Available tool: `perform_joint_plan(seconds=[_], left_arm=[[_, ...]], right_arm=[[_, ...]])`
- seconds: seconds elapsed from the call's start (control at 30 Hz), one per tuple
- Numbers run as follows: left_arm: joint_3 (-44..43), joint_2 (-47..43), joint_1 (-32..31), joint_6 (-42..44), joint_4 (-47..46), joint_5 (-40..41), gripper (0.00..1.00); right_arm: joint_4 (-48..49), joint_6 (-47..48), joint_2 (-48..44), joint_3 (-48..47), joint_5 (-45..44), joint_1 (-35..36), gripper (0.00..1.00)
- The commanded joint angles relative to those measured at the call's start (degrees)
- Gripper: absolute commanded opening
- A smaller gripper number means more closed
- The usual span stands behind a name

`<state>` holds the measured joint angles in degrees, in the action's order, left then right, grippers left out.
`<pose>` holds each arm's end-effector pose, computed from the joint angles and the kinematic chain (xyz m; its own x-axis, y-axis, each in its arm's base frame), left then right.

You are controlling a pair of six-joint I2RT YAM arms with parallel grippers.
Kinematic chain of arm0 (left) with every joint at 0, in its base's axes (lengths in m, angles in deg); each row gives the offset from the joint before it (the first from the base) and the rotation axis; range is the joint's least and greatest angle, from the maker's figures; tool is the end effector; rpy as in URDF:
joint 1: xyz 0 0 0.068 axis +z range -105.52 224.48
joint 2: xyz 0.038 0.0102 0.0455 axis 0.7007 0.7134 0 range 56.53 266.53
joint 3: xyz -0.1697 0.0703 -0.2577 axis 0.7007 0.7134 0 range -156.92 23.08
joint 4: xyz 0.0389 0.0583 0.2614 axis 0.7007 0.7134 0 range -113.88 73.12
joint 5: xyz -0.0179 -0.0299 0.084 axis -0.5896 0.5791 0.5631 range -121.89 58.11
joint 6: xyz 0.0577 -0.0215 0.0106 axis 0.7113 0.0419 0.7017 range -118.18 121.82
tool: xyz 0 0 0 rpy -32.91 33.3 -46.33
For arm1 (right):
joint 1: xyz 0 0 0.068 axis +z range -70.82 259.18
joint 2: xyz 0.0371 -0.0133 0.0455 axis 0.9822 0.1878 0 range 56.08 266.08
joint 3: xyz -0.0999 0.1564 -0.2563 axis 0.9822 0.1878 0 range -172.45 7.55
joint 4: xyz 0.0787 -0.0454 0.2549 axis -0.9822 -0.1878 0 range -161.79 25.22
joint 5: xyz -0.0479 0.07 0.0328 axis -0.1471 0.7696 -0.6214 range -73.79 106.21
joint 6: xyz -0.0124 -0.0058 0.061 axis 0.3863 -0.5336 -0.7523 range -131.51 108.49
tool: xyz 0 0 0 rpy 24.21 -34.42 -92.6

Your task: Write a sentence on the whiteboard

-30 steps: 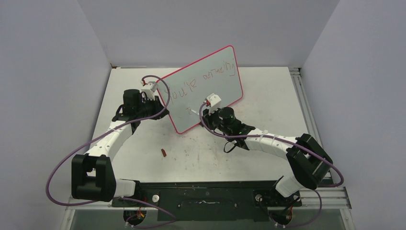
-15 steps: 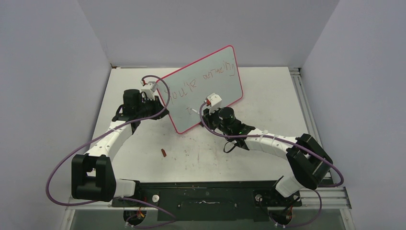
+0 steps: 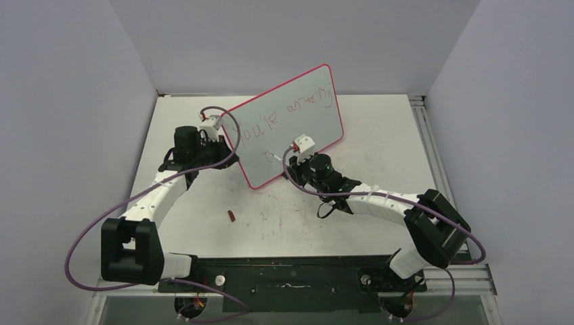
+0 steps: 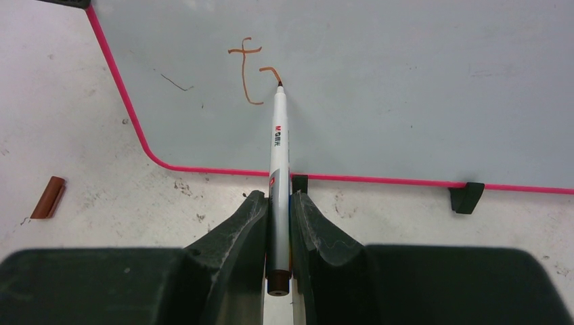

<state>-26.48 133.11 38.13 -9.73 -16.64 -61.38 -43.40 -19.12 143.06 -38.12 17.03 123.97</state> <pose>0.2934 -0.0562 0.2868 -0.6484 -0.1030 -0.7543 0.3787 0.8159 -0.4370 0.2472 0.2465 0.2574 -0.3343 -0.1452 -0.9312 -0.6757 0.7257 0.1294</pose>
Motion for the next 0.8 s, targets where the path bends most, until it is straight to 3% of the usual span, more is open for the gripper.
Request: perform_joint_plan(seconds=[0.0,0.77], left_arm=[[-2.56,-0.65,-0.86,-0.14,-0.65,-1.83,0.07],[-2.56,-0.88,-0.95,-0.13,-0.7,-1.67,0.07]], right_arm=[[1.07,-0.51,-1.93,1.35,-2.25,0.26,0.05],[1.26,-0.77,-2.25,1.29,-3.26,1.06,0.05]])
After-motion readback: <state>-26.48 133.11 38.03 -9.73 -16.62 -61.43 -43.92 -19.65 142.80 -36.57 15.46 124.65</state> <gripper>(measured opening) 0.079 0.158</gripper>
